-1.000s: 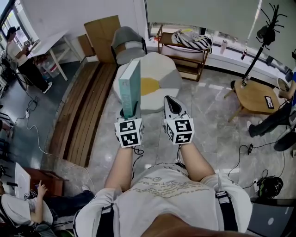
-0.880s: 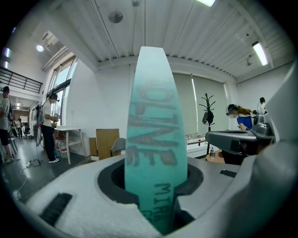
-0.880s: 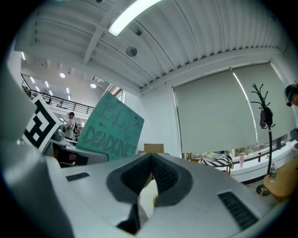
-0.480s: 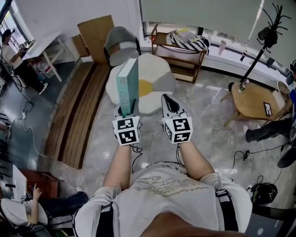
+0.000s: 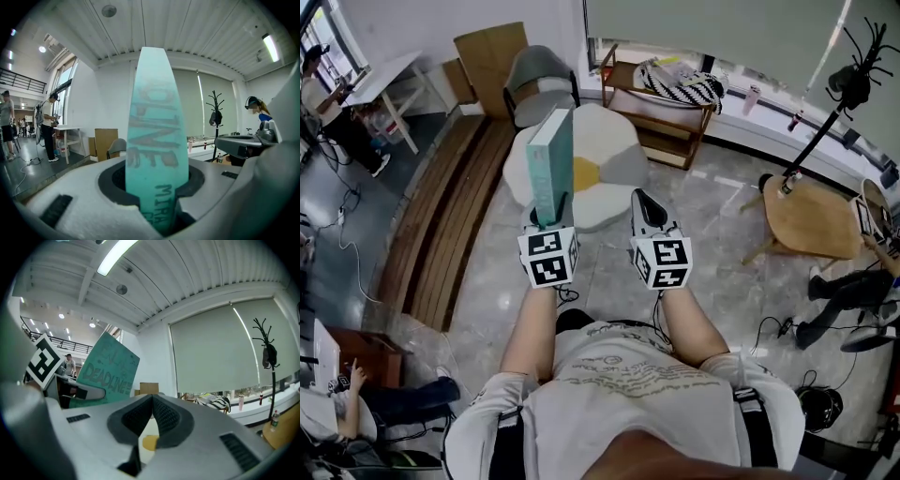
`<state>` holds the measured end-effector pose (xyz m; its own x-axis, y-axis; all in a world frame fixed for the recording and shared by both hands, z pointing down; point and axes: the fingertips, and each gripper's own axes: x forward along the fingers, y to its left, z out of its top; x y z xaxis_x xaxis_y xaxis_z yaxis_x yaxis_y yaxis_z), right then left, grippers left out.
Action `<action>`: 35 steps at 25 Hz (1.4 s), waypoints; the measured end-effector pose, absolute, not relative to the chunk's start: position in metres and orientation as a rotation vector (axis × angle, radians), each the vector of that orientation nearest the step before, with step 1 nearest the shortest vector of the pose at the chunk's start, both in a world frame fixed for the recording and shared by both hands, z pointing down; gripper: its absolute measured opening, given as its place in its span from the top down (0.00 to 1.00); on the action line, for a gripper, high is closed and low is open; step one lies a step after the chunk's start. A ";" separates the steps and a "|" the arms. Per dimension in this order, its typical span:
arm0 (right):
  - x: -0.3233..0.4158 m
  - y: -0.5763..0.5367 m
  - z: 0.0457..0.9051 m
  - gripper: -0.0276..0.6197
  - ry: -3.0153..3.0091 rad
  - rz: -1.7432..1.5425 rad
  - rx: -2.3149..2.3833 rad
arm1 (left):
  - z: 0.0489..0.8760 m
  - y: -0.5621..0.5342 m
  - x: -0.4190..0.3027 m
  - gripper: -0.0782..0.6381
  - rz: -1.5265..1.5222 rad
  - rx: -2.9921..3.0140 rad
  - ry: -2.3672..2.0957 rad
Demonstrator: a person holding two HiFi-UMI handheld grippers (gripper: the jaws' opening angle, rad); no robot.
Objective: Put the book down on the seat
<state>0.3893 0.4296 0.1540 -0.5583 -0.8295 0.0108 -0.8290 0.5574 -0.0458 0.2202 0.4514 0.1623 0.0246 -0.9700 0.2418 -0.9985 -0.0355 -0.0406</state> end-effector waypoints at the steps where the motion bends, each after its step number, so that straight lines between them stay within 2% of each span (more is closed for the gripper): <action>1: 0.389 0.427 0.155 0.91 2.762 -0.071 -1.466 | 0.163 0.449 0.220 0.66 0.309 2.141 -2.080; 11: 0.360 0.383 0.168 0.91 2.808 -0.068 -1.433 | 0.176 0.407 0.199 0.66 0.285 2.124 -2.087; 35: 0.223 0.191 0.156 0.91 2.795 -0.032 -1.502 | 0.169 0.205 0.067 0.66 0.259 2.191 -2.006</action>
